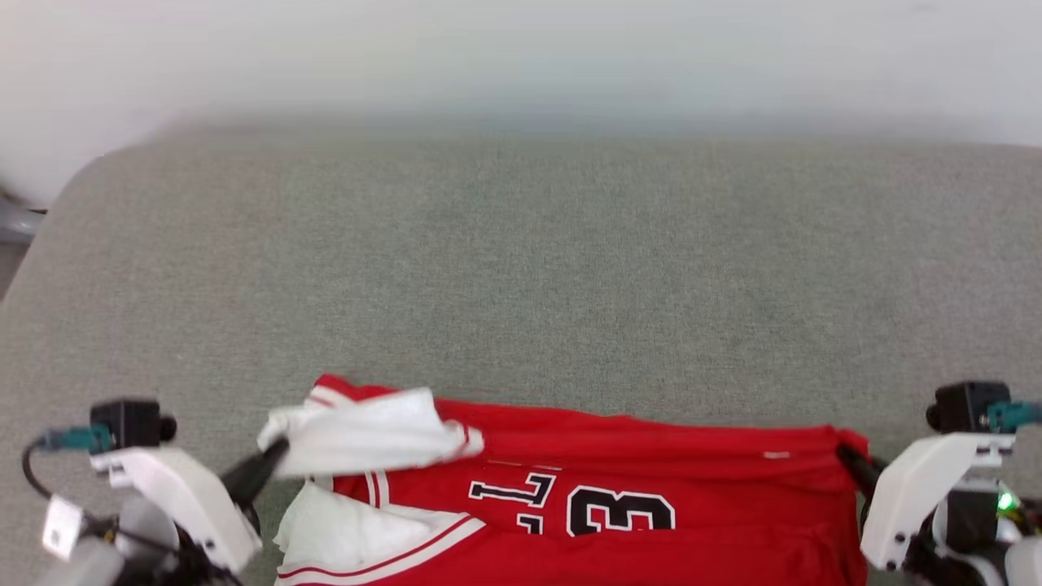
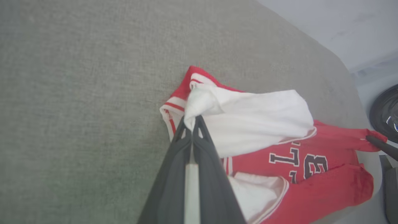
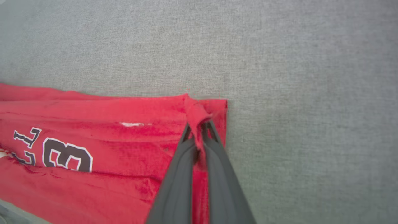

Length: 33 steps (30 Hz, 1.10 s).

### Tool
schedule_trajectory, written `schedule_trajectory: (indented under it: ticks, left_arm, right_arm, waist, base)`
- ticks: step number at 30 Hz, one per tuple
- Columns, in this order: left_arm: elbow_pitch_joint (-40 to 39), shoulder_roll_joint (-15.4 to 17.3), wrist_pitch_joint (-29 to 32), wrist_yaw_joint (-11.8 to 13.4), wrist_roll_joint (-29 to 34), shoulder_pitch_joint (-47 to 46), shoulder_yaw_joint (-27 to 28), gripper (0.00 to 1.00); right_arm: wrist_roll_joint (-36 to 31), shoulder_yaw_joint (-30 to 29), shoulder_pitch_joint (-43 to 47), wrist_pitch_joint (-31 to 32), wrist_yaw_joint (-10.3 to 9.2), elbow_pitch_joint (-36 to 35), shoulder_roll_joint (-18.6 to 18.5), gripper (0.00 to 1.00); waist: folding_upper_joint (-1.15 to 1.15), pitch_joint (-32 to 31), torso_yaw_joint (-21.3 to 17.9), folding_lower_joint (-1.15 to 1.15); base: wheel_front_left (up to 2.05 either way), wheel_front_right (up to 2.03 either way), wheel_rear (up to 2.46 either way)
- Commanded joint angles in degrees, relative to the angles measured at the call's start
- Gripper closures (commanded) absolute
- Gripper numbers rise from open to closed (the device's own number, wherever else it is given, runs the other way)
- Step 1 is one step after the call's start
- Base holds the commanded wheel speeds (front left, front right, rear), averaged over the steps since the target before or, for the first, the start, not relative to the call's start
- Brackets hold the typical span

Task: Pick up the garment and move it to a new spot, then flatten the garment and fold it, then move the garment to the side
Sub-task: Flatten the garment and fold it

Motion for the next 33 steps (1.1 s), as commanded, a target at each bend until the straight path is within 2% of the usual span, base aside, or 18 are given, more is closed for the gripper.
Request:
schedule_trajectory:
  ticks: [1, 7, 13, 14, 15, 16, 17, 18, 19, 20, 21, 27, 30, 33]
  left_arm:
    - [-0.30, -0.03, -0.42, 0.21, -0.28, 1.23, 0.01, 1.00]
    - [-1.74, -1.46, -0.33, 1.35, -1.97, 8.61, -1.85, 1.00]
    - [1.59, -3.48, -1.40, 1.82, -2.57, 12.25, -3.13, 1.00]
    - [2.20, -3.87, -1.73, 1.55, -2.44, 12.38, -3.25, 1.00]
    - [2.90, -3.92, -2.40, 1.29, -1.82, 12.22, -3.29, 1.00]
    - [3.57, -4.25, -2.85, 1.10, -1.58, 12.03, -3.43, 1.00]
    - [4.12, -4.70, -3.20, 0.90, -1.42, 11.76, -3.54, 1.00]
    - [4.66, -4.91, -3.81, 0.73, -0.99, 11.33, -3.45, 0.91]
    - [5.28, -5.02, -4.57, 0.48, -0.59, 10.87, -3.37, 0.65]
    - [5.71, -5.26, -5.19, 0.15, -0.24, 10.48, -3.39, 0.35]
    - [6.26, -5.39, -5.88, 0.04, 0.36, 10.09, -3.43, 0.00]
    - [6.20, -5.52, -13.94, 0.75, 5.84, 8.31, -2.77, 0.00]
    - [4.94, -5.32, -18.91, 1.51, 8.92, 8.75, -2.39, 0.00]
    - [2.81, -5.70, -22.09, 3.37, 12.20, 8.77, -1.67, 0.00]
  right_arm:
    - [-0.15, -0.12, 1.13, -0.86, -0.03, -0.43, 0.35, 1.00]
    - [-0.79, -0.65, 7.01, -6.28, -0.03, -1.25, 2.42, 1.00]
    - [-1.57, -0.68, 11.83, -10.56, -0.03, 1.10, 4.30, 1.00]
    - [-1.21, -0.87, 12.17, -11.43, -0.03, 1.56, 4.58, 0.96]
    - [-0.86, -0.84, 12.67, -12.15, -0.03, 2.19, 4.75, 0.79]
    - [-0.85, -0.70, 13.15, -12.90, -0.03, 2.80, 4.90, 0.78]
    - [-0.70, -0.81, 13.39, -13.63, -0.03, 3.35, 5.11, 0.66]
    - [-0.45, -0.81, 13.50, -14.36, -0.03, 3.88, 5.36, 0.25]
    - [-0.37, -0.67, 13.61, -15.11, -0.03, 4.24, 5.49, 0.00]
    - [-0.19, -0.64, 13.68, -16.08, -0.03, 4.38, 5.60, 0.00]
    - [-0.20, -0.65, 13.78, -17.24, -0.03, 4.31, 5.69, 0.00]
    - [-0.69, -0.20, 14.73, -22.58, -0.03, 1.30, 6.18, 0.00]
    - [-1.44, -0.23, 15.67, -23.31, -0.03, -1.44, 6.11, 0.00]
    - [-1.75, -1.07, 16.60, -22.31, -0.03, -4.17, 6.18, 0.00]
  waist:
    - [0.00, -0.78, 0.18, 0.01]
    - [0.00, -2.22, -0.22, 0.01]
    - [0.00, -3.26, -0.77, 0.01]
    - [0.00, -3.37, -0.80, 0.01]
    - [0.00, -3.45, -0.83, 0.01]
    - [0.00, -3.55, -0.83, 0.01]
    - [0.00, -3.63, -0.81, 0.01]
    - [0.00, -3.75, -0.83, 0.01]
    - [0.00, -3.85, -0.83, 0.01]
    - [0.00, -3.95, -0.81, 0.01]
    - [0.00, -4.10, -0.80, 0.01]
    - [0.00, -5.39, -1.22, 0.01]
    - [0.00, -6.08, -1.62, 0.01]
    - [0.00, -6.72, -1.78, 0.01]
  base:
    - [0.00, 0.00, 0.00]
    - [0.00, 0.00, 0.00]
    - [0.00, 0.00, 0.00]
    - [0.00, 0.00, 0.00]
    - [0.00, 0.00, 0.00]
    - [0.00, 0.00, 0.00]
    - [0.00, 0.00, 0.00]
    - [0.00, 0.00, 0.00]
    - [0.00, 0.00, 0.00]
    - [0.00, 0.00, 0.00]
    - [0.00, 0.00, 0.00]
    - [0.00, 0.00, 0.00]
    - [0.00, 0.00, 0.00]
    - [0.00, 0.00, 0.00]
